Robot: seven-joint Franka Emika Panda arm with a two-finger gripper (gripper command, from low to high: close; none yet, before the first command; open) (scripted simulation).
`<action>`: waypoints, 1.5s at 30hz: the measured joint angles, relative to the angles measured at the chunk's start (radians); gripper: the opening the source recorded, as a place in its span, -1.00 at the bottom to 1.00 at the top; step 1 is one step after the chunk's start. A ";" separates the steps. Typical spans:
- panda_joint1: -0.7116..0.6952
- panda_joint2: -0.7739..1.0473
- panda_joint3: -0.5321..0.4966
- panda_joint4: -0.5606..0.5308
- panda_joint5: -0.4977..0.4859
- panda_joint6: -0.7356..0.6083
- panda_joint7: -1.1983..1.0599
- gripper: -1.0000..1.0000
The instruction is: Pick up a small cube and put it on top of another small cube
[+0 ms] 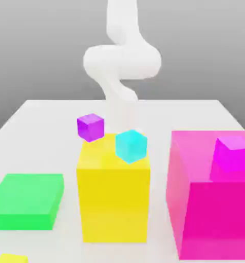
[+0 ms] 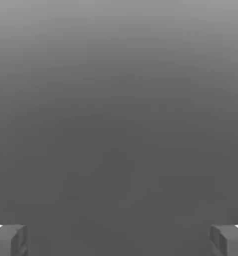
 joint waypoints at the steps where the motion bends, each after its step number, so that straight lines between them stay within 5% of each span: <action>1: -0.014 0.039 0.001 0.007 0.001 0.008 0.039 0.00; 23: -0.253 0.840 -0.017 0.142 -0.008 0.166 0.867 0.00; 35: -0.281 1.277 -0.083 0.221 0.075 0.313 1.147 0.00; 36: -0.283 1.303 -0.081 0.226 0.079 0.333 1.147 -1.00; 45: -0.278 1.252 -0.088 0.215 0.074 0.293 1.151 -1.00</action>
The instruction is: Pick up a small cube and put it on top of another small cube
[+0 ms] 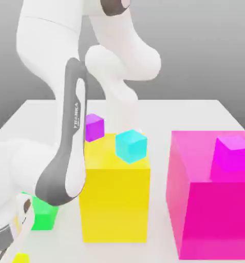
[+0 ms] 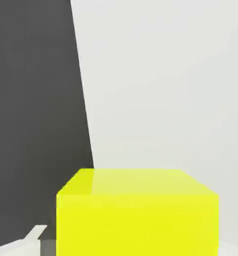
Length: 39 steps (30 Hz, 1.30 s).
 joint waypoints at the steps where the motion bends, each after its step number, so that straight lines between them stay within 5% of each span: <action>1: 0.003 -0.033 -0.003 -0.007 -0.004 -0.026 0.003 -1.00; 36: 0.122 -1.301 0.026 -0.580 -0.118 -0.719 -0.626 -1.00; 39: 0.126 -1.320 0.023 -0.660 -0.121 -0.659 -0.648 -1.00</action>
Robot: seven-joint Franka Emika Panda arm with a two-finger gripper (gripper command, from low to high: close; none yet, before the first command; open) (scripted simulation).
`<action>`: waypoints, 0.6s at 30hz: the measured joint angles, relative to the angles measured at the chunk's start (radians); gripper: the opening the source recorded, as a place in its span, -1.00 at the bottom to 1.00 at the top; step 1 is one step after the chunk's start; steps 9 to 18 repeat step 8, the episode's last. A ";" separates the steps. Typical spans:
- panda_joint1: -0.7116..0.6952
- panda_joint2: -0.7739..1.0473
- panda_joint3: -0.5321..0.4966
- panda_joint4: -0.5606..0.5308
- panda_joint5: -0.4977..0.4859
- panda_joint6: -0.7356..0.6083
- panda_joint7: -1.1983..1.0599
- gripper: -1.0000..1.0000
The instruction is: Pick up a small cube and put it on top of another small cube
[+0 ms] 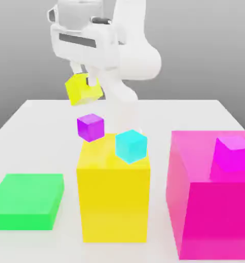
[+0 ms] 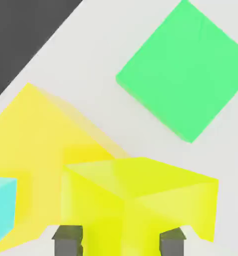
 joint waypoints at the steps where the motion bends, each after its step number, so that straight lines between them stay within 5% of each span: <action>1: -0.001 0.007 -0.001 -0.031 -0.001 0.039 -0.002 -1.00; 2: -0.002 0.016 -0.002 -0.062 -0.002 0.079 -0.003 1.00; 18: -0.003 0.021 -0.002 -0.078 -0.004 0.098 -0.003 1.00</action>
